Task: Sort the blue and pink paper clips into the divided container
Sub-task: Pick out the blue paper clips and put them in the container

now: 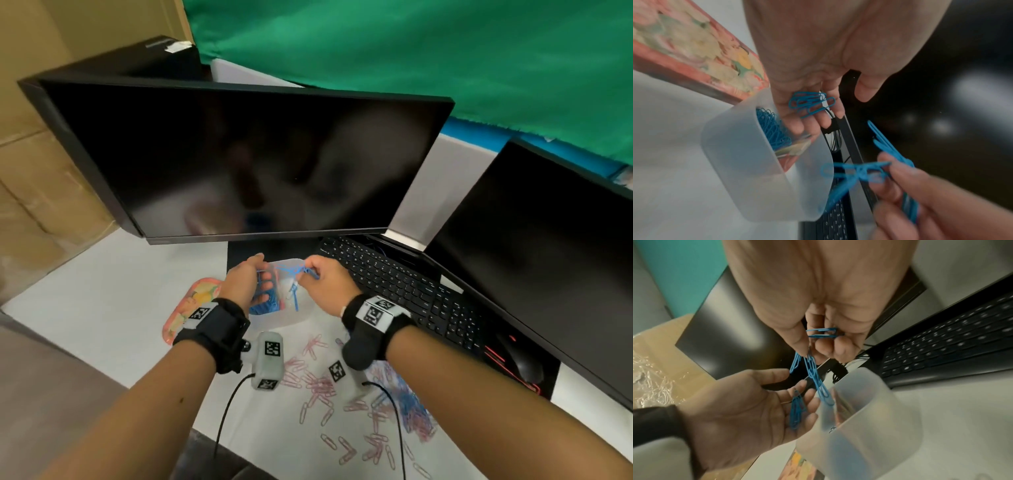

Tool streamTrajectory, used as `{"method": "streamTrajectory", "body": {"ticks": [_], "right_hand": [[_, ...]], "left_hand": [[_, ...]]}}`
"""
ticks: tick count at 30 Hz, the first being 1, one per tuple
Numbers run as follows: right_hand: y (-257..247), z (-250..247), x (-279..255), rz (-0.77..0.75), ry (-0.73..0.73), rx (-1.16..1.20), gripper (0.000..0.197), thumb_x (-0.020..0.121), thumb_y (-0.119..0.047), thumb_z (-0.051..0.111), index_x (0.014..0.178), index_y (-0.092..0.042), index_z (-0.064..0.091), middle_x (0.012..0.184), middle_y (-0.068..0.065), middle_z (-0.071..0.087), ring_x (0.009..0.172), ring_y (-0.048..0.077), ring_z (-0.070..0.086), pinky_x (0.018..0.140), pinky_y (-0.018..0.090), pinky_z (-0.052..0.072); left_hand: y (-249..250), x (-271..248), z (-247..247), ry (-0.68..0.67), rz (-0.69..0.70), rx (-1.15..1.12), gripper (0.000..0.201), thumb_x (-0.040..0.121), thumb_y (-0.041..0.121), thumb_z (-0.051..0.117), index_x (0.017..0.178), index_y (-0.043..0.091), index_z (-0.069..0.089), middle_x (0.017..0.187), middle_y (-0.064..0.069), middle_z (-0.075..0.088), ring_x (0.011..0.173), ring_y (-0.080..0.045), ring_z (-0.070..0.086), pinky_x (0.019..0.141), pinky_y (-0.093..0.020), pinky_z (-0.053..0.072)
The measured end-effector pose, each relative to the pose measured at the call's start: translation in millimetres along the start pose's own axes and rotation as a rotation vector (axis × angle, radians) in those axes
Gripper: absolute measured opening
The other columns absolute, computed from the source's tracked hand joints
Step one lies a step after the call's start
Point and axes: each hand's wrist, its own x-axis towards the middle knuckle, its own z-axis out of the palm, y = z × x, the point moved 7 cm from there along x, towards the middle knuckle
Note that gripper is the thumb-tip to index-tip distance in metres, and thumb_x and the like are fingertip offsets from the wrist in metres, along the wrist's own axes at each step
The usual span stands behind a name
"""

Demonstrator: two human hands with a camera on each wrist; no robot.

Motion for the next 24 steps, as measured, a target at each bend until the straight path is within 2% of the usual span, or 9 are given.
{"method": "streamTrajectory", "body": {"ticks": [2, 4, 7, 11, 15, 17, 19, 22, 24], "right_hand": [[-13, 15, 12, 0.011, -0.015, -0.043, 0.007, 0.086, -0.016, 0.059, 0.083, -0.019, 0.064, 0.065, -0.006, 0.057, 0.06, 0.01, 0.05, 0.065, 0.023, 0.037], [-19, 27, 19, 0.039, -0.028, -0.088, 0.01, 0.086, -0.013, 0.056, 0.086, -0.016, 0.066, 0.077, 0.0, 0.064, 0.072, 0.017, 0.058, 0.066, 0.022, 0.041], [-22, 44, 25, 0.08, -0.063, -0.173, 0.01, 0.088, -0.012, 0.053, 0.086, -0.014, 0.063, 0.088, 0.008, 0.068, 0.077, 0.024, 0.062, 0.055, 0.022, 0.045], [-16, 59, 31, 0.166, -0.109, -0.186, 0.023, 0.088, -0.007, 0.055, 0.109, -0.008, 0.065, 0.108, 0.01, 0.064, 0.094, 0.028, 0.065, 0.079, 0.034, 0.056], [-15, 57, 34, 0.198, -0.098, -0.146, 0.025, 0.088, -0.009, 0.055, 0.111, -0.012, 0.064, 0.113, 0.008, 0.064, 0.101, 0.025, 0.063, 0.078, 0.027, 0.052], [-15, 48, 34, 0.191, -0.081, -0.094, 0.021, 0.086, -0.007, 0.055, 0.1, -0.016, 0.068, 0.107, 0.006, 0.066, 0.099, 0.023, 0.064, 0.08, 0.026, 0.052], [-5, 34, 31, 0.203, -0.068, -0.04, 0.022, 0.083, -0.005, 0.055, 0.081, -0.024, 0.066, 0.098, 0.007, 0.071, 0.094, 0.025, 0.067, 0.085, 0.035, 0.056], [26, -3, 19, 0.249, -0.005, 0.008, 0.029, 0.08, -0.002, 0.054, 0.07, -0.028, 0.063, 0.088, 0.008, 0.073, 0.082, 0.029, 0.071, 0.078, 0.044, 0.059], [53, -33, 1, 0.297, 0.033, -0.02, 0.029, 0.084, -0.002, 0.053, 0.074, -0.028, 0.064, 0.085, 0.006, 0.072, 0.076, 0.025, 0.071, 0.073, 0.04, 0.06]], "left_hand": [[2, 9, -5, 0.026, 0.008, 0.054, 0.028, 0.096, 0.037, 0.045, 0.087, 0.016, 0.06, 0.081, -0.004, 0.06, 0.079, -0.019, 0.054, 0.078, -0.034, 0.044], [5, 14, -9, 0.037, 0.02, 0.134, 0.03, 0.095, 0.036, 0.043, 0.1, 0.015, 0.064, 0.1, -0.008, 0.065, 0.099, -0.025, 0.057, 0.091, -0.04, 0.042], [9, 13, -15, 0.031, 0.035, 0.226, 0.036, 0.097, 0.031, 0.038, 0.123, 0.017, 0.059, 0.124, -0.01, 0.06, 0.115, -0.029, 0.053, 0.097, -0.043, 0.043], [12, 11, -17, 0.026, 0.068, 0.289, 0.035, 0.101, 0.023, 0.036, 0.127, 0.011, 0.055, 0.135, -0.014, 0.052, 0.124, -0.033, 0.049, 0.105, -0.047, 0.043], [16, 13, -21, 0.03, 0.074, 0.166, 0.025, 0.095, 0.028, 0.048, 0.109, 0.012, 0.061, 0.132, -0.019, 0.056, 0.123, -0.038, 0.052, 0.101, -0.053, 0.043], [19, 14, -19, 0.027, 0.097, 0.205, 0.023, 0.095, 0.024, 0.046, 0.11, 0.013, 0.061, 0.132, -0.016, 0.056, 0.121, -0.038, 0.052, 0.1, -0.051, 0.046], [20, 12, -14, 0.042, 0.128, 0.252, 0.021, 0.094, 0.02, 0.046, 0.106, 0.014, 0.062, 0.127, -0.01, 0.058, 0.116, -0.032, 0.054, 0.097, -0.045, 0.049], [24, 3, 4, 0.015, 0.243, 0.325, 0.016, 0.09, 0.02, 0.052, 0.082, 0.019, 0.066, 0.099, -0.004, 0.067, 0.095, -0.025, 0.062, 0.088, -0.037, 0.053], [21, -8, 28, -0.083, 0.33, 0.379, 0.016, 0.09, 0.01, 0.054, 0.08, 0.015, 0.065, 0.08, -0.001, 0.065, 0.075, -0.018, 0.061, 0.071, -0.024, 0.053]]}}
